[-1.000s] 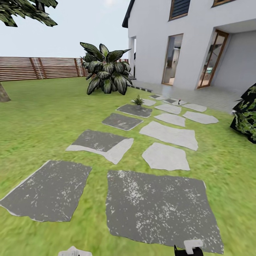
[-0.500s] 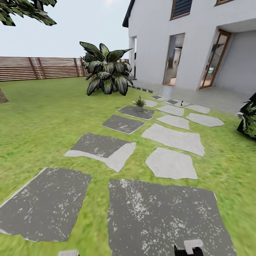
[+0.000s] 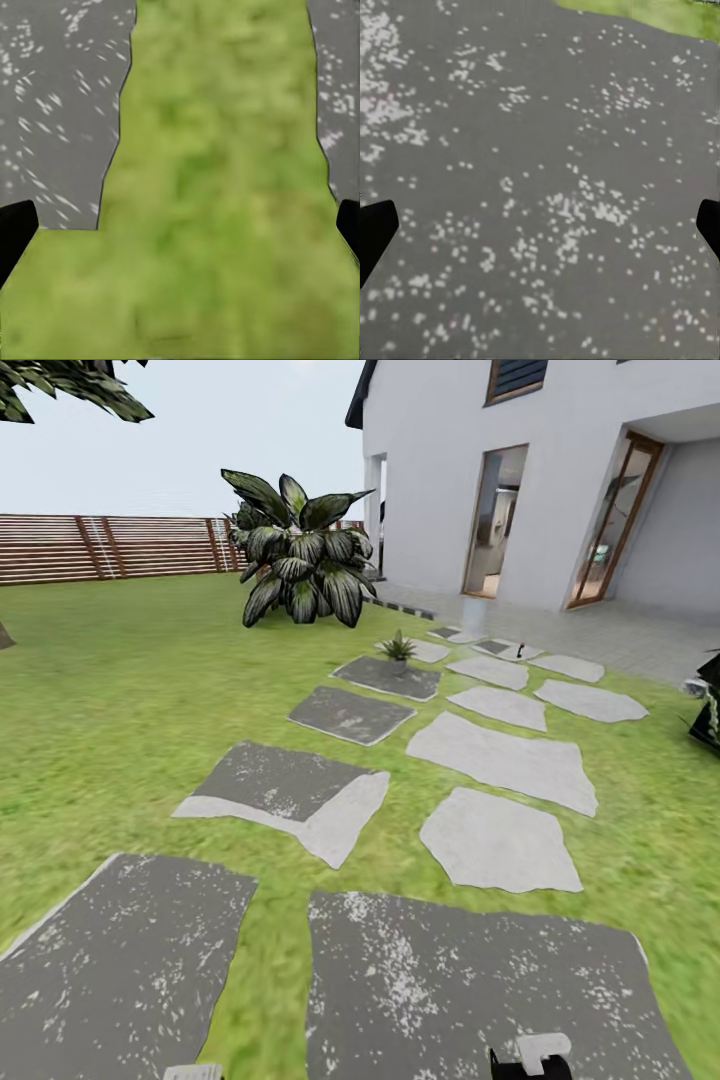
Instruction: Pick up the pesticide atomizer in the garden and spray insectifuge to fully cover both potted plants in the garden.
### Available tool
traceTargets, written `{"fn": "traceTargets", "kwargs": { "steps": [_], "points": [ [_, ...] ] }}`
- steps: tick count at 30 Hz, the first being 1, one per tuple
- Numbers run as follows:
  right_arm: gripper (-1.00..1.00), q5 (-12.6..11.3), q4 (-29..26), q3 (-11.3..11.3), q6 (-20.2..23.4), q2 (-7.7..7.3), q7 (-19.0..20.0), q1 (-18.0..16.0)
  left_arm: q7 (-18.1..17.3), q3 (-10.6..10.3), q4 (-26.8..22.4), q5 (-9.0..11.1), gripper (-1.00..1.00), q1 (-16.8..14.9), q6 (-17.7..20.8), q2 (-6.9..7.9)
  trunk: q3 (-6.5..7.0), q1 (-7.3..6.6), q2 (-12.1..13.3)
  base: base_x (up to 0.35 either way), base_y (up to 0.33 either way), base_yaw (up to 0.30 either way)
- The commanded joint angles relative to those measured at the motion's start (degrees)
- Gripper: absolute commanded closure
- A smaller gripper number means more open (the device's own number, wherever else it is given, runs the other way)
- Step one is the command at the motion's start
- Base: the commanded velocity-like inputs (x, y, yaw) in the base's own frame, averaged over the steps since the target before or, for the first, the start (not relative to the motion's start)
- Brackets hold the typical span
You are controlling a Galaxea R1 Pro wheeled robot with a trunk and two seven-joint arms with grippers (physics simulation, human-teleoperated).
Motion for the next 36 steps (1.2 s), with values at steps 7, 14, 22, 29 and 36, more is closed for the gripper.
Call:
{"fn": "traceTargets", "kwargs": {
  "steps": [7, 14, 22, 29, 36],
  "points": [
    [-1.0, 0.0, 0.0, 0.5, -0.1, 0.0, -0.4, 0.0, -0.3, 0.3, 0.1, 0.1, -1.0, 0.0, -0.2, 0.01, -0.05, 0.03, 0.0, 0.334, 0.077, 0.0],
    [-1.0, 0.0, 0.0, 0.5, -0.1, 0.0, -0.4, 0.0, -0.3, 0.3, 0.1, 0.1, -1.0, 0.0, -0.2, 0.0, -0.05, 0.03, 0.0, 0.334, 0.074, 0.0],
    [-1.0, 0.0, 0.1, 0.5, -0.1, 0.0, -0.4, 0.0, -0.3, 0.3, 0.1, 0.1, -1.0, 0.0, -0.2, 0.0, -0.05, 0.03, 0.0, 0.334, 0.053, 0.0],
    [-1.0, 0.1, 0.1, 0.4, -0.1, -0.42, -0.4, 0.1, -0.3, 0.3, 0.1, 0.1, -1.0, 0.0, -0.2, 0.01, -0.05, 0.03, 0.0, 0.335, 0.004, 0.0],
    [-1.0, 0.1, 0.1, 0.4, -0.1, -0.44, -0.4, 0.1, -0.3, 0.3, 0.1, 0.1, -1.0, 0.0, -0.2, 0.0, -0.05, 0.03, 0.0, 0.335, 0.0, 0.0]
  ]
}}
